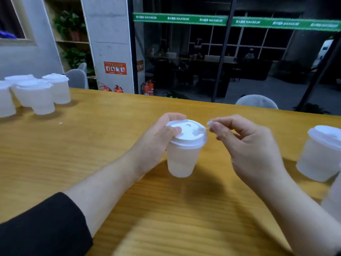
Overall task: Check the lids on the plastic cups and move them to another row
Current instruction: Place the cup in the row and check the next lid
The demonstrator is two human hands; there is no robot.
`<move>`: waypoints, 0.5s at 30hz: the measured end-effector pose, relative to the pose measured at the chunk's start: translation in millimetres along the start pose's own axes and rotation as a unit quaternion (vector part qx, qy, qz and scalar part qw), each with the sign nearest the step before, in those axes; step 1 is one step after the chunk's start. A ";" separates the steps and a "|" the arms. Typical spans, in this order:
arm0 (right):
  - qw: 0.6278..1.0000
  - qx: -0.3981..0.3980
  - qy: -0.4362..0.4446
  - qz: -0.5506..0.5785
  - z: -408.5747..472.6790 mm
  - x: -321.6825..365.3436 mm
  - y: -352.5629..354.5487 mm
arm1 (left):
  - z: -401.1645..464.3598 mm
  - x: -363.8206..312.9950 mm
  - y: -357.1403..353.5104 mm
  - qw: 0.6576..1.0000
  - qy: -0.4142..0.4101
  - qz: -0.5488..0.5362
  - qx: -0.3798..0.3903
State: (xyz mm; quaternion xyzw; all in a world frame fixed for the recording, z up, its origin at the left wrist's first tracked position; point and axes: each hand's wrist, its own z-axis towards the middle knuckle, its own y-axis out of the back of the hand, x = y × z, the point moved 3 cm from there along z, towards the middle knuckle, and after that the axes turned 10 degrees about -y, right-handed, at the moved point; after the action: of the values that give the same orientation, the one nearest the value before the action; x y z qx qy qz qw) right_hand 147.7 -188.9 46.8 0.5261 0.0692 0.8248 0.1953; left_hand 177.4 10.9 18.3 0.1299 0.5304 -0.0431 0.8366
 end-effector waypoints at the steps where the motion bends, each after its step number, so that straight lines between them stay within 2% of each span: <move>1: 1.000 0.001 0.008 -0.009 -2.4 2.7 -0.4 | -0.3 0.4 -0.1 1.000 -0.002 -0.001 0.003; 5: 0.999 -0.001 0.036 -0.040 -6.6 7.1 -6.1 | -1.6 0.4 -0.9 1.000 -0.009 0.000 0.017; 9: 0.998 0.018 0.028 -0.053 -4.2 6.8 -6.2 | -1.9 -1.4 -1.5 1.000 -0.012 0.008 0.024; 15: 0.979 0.047 0.083 -0.182 -9.8 13.8 1.4 | -3.2 -3.0 -0.8 0.999 -0.010 0.018 0.028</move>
State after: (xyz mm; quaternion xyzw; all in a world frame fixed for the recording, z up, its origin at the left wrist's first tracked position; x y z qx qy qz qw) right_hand 133.4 -183.9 54.6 0.4427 0.2185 0.8124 0.3103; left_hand 173.1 10.7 19.6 0.1622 0.5179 -0.0440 0.8388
